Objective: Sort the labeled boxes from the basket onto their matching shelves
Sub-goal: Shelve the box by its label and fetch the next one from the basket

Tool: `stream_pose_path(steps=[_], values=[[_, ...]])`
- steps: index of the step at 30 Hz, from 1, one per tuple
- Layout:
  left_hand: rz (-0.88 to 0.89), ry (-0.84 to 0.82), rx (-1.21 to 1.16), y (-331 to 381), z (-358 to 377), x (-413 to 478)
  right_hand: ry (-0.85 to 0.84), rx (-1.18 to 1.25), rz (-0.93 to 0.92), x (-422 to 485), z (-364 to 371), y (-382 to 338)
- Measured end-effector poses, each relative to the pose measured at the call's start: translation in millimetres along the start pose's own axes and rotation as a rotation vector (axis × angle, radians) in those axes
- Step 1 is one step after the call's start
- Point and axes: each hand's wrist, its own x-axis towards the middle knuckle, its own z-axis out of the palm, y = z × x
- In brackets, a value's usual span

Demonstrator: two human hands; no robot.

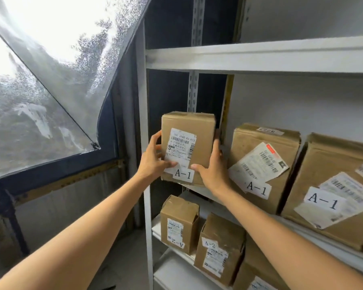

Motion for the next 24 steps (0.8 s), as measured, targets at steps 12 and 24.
stream_pose_path(steps=[12,24], values=[[-0.021,-0.215,-0.095,-49.5,40.2,69.1,0.152,-0.373,0.064,15.7,16.3,17.3],[-0.024,-0.028,0.056,-8.2,27.1,-8.1,-0.029,-0.393,0.099,-40.6,-7.8,-11.5]])
